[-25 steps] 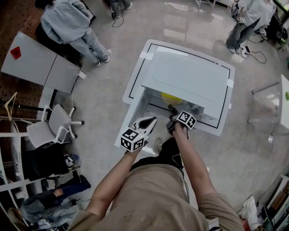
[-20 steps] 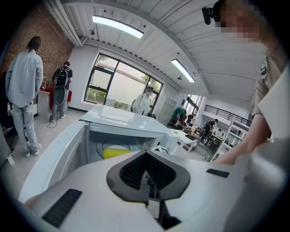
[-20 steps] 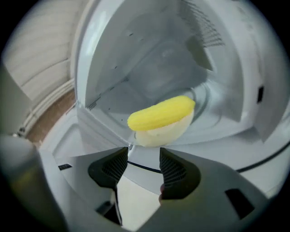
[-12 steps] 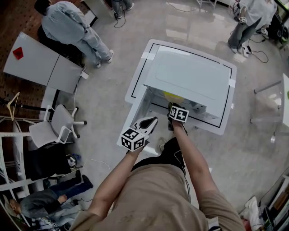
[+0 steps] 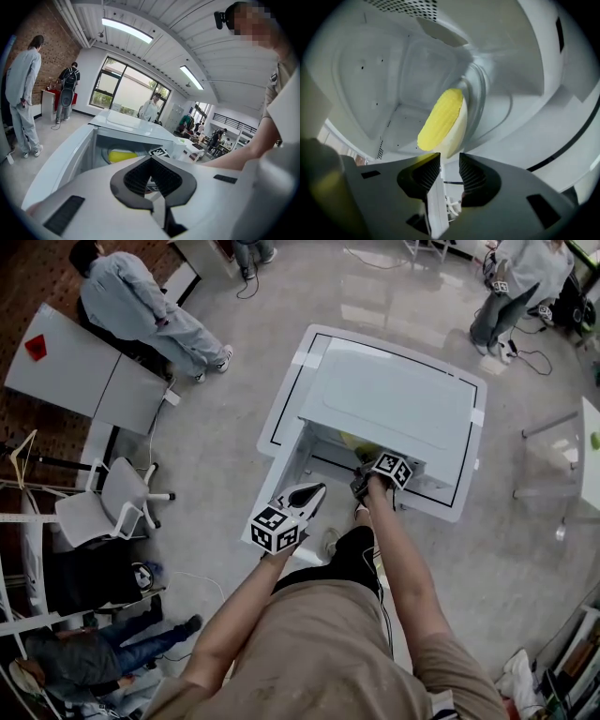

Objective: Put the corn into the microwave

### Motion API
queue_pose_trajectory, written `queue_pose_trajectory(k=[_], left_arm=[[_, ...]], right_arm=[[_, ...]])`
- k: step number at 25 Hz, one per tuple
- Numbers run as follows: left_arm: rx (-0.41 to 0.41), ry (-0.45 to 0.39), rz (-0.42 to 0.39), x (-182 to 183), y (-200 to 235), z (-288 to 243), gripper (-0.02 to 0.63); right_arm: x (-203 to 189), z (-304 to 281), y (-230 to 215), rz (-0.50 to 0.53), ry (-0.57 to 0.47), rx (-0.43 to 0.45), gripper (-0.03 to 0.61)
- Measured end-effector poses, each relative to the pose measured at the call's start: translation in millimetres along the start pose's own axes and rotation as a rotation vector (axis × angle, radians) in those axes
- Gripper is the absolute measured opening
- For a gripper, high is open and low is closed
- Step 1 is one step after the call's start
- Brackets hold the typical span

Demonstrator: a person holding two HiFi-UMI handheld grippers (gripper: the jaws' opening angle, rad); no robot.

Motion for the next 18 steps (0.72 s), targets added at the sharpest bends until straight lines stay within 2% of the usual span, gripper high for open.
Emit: queue_pose_trajectory(k=[3, 7, 11, 18], left_arm=[[-0.005, -0.008, 0.002, 1, -1, 2, 0.006], [-0.007, -0.019, 0.001, 2, -2, 7, 0.005], [-0.01, -0.031, 0.002, 4, -4, 14, 0.006], [-0.017, -0.114, 0.005, 9, -9, 33, 0.005]], right_arm=[[-6, 7, 0, 0.106, 0.02, -0.005, 0.147], [-18, 18, 4, 0.293, 0.021, -0.014, 0.152], [-29, 38, 11, 0.497, -0.002, 0.014, 0.152], [-27, 110, 45, 0.709, -0.075, 0.179, 0.152]])
Point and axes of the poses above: the fingertips, and each gripper's own axes: z backward along the fingers, y to its left, x out of its top, the point moved 10 cm from there along z, backward along the fingers, and after that the axes turned 9 degrees about -y, right-handed, at the moved point
